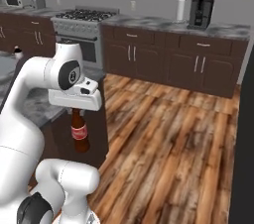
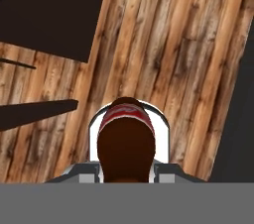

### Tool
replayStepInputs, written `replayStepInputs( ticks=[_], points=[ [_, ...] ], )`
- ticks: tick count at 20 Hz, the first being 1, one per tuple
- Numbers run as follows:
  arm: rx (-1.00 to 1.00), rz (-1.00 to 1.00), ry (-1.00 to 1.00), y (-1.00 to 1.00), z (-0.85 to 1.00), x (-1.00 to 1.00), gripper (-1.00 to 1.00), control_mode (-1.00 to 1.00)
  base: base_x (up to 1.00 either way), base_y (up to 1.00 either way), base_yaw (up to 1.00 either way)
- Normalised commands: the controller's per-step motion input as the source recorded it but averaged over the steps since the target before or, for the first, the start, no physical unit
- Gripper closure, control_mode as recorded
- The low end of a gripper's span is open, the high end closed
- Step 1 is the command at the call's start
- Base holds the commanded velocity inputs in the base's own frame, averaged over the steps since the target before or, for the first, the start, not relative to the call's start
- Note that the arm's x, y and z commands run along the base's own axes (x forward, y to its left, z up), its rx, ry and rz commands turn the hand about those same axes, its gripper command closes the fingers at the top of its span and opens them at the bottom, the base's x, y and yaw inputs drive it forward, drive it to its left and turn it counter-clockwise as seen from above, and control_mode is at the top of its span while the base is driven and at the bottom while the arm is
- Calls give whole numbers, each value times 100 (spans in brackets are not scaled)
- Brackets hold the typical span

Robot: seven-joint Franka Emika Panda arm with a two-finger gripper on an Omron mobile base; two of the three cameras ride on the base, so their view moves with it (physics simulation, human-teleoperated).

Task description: Place the large bottle from the dining counter next to the other large bottle outside the sink, and place the small bottle from the dining counter next to the other small bottle inside the sink.

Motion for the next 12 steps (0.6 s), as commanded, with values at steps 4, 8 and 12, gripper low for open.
replayStepInputs(
  ticks=[4, 8, 12],
  points=[
    [0, 0, 0, 0, 0, 0, 100, 100, 51, -33, 10],
    [0, 0, 0, 0, 0, 0, 100, 100, 65, -47, 15],
    [0, 0, 0, 0, 0, 0, 100, 100, 67, -49, 16]
  ],
)
